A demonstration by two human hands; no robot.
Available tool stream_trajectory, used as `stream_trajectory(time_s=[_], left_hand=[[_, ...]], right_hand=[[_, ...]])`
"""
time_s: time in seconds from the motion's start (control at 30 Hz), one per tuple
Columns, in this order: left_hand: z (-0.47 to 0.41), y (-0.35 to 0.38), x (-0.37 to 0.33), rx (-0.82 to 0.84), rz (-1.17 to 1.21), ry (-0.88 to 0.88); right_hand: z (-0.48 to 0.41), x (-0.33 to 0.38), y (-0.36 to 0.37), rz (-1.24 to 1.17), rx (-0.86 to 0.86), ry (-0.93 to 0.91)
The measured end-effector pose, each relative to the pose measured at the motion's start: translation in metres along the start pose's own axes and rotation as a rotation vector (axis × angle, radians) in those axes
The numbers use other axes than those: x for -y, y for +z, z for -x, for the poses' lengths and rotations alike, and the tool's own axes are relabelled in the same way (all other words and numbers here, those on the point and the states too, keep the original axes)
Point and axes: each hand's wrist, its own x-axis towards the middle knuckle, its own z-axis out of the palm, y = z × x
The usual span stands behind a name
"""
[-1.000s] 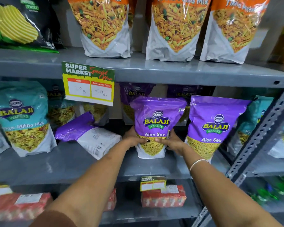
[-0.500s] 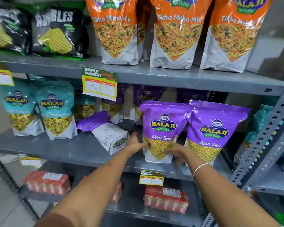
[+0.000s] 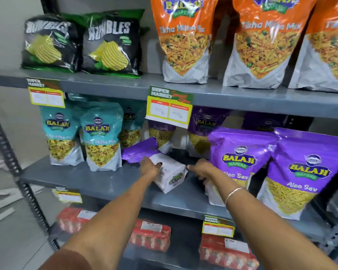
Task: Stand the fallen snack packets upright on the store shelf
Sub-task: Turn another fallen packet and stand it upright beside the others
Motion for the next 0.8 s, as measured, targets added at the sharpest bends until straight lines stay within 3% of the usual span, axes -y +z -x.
stream_trajectory(time_s=[0.1,0.2,0.3,0.37,0.47,0.6,0.7,0.8], left_hand=[[-0.033,-0.014,0.019,0.098,0.172,-0.142],[-0.051,-0.022,0.033,0.398,0.472,-0.374],[-0.067,-0.027,0.04,0.7,0.603,-0.538],[-0.077,-0.028,0.044,0.803,0.638,-0.6],[-0.091,-0.028,0.057,0.891,0.54,-0.627],[-0.097,-0.037,0.06,1.006,0.531,-0.636],[-0.102,-0.05,0.056,1.067,0.537,-0.619],[-0.11,-0.063,0.055,1.047,0.484,-0.537]], right_hand=[[-0.028,0.019,0.016,-0.057,-0.085,0.053],[-0.054,0.028,0.038,-0.213,-0.091,0.064],[-0.067,0.038,0.054,-0.301,-0.087,0.072],[-0.069,0.042,0.057,-0.323,-0.094,0.072],[-0.073,0.044,0.06,-0.37,-0.07,0.058],[-0.077,0.045,0.064,-0.592,0.164,0.173],[-0.081,0.051,0.058,-0.542,0.275,0.21],[-0.089,0.057,0.055,-0.475,0.282,0.159]])
